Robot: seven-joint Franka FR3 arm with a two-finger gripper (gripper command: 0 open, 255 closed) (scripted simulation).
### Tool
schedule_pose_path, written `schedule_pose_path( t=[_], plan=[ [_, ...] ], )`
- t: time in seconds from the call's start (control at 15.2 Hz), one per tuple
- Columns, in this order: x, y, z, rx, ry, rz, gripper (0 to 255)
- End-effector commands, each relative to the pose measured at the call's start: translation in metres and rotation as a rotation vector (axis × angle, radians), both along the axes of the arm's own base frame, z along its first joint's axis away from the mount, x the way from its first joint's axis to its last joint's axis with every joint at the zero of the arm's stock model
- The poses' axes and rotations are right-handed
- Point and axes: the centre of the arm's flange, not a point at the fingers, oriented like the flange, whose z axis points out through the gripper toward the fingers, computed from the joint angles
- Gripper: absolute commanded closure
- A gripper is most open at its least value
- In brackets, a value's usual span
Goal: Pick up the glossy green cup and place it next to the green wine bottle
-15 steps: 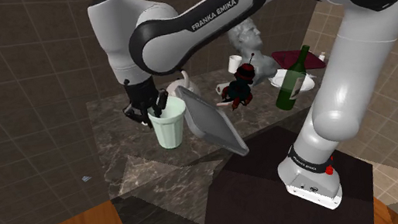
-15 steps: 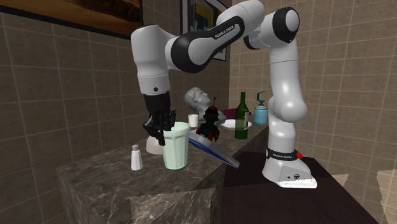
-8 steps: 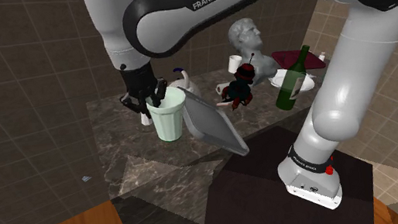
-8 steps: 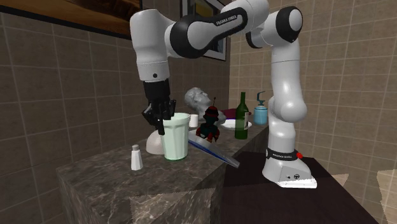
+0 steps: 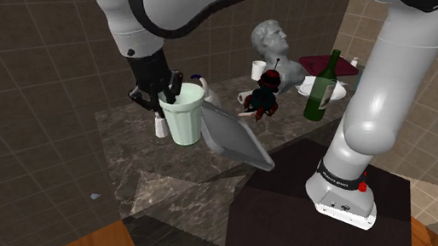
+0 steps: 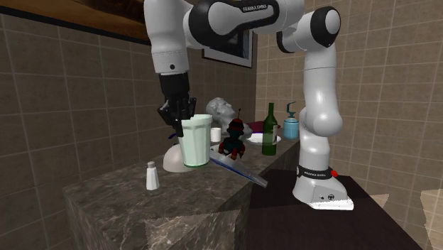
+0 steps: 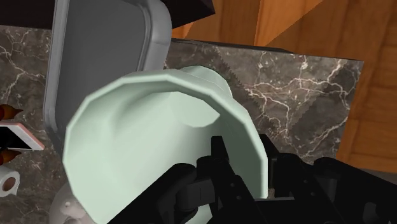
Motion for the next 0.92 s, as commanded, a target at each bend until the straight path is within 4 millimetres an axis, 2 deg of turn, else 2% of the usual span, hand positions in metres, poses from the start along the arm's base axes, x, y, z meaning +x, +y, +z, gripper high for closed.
schedule_pose_path(
  t=[0.0,0.86],
  plan=[
    [0.001,0.0,0.012,0.0,0.0,0.0,255],
    [0.001,0.0,0.08,0.0,0.0,0.0,255]
  ],
)
